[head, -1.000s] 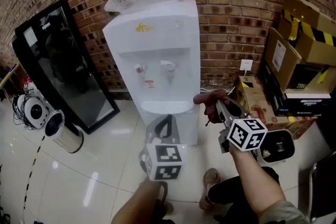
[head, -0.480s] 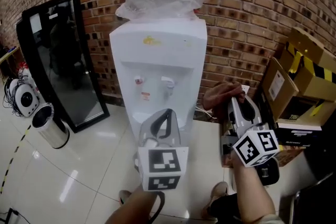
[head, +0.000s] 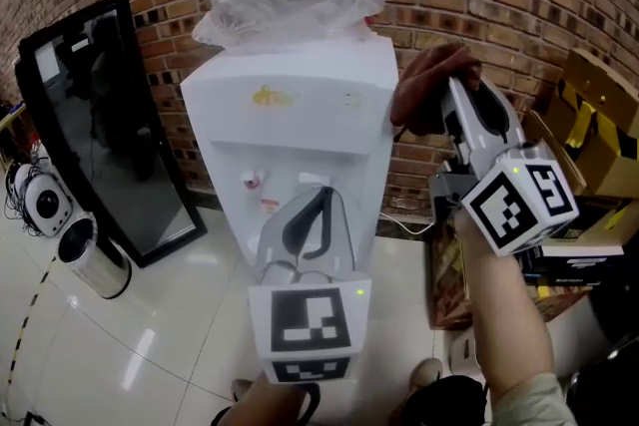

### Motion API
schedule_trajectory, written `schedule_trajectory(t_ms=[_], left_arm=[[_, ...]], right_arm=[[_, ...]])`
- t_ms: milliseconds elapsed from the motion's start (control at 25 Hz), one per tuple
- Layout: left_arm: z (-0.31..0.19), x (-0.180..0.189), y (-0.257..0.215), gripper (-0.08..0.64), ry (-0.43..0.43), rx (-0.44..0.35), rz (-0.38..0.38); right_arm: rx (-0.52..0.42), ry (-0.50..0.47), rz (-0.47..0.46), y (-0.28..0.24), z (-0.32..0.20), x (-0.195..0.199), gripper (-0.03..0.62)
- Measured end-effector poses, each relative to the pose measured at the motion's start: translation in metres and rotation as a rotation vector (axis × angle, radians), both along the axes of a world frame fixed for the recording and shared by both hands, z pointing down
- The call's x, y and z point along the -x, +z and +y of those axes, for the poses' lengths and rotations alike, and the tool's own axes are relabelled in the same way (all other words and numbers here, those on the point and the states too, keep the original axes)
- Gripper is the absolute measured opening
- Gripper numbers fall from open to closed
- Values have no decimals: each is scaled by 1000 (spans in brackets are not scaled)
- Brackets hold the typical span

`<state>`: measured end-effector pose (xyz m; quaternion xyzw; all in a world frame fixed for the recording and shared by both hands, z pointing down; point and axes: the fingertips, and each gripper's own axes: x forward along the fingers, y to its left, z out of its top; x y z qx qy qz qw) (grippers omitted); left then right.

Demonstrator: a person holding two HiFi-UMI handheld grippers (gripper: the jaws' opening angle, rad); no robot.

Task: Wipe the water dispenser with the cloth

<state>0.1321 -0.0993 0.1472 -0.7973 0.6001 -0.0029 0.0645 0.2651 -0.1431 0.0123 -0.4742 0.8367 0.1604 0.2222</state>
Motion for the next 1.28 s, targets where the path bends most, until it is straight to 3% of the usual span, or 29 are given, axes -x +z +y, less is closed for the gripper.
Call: schedule_trajectory(t_ms=[120,240,480,840,1280], left_arm=[[-1,-3,-19,0,17,-28,51],[-2,-9,-27,0,47,-41,49],[-10,-24,-13,0,75,-21,76],[-20,-47,21,0,67,18,14],[-30,-68,67,0,27,82,14]], right_arm=[[-6,-3,65,-19,-15,21,81],[13,20,149,-22,-29,37,81],[117,24,277,-1,-59,47,81],[129,12,180,26,-51,25,77],[243,-51,229,127,-51,22,81]])
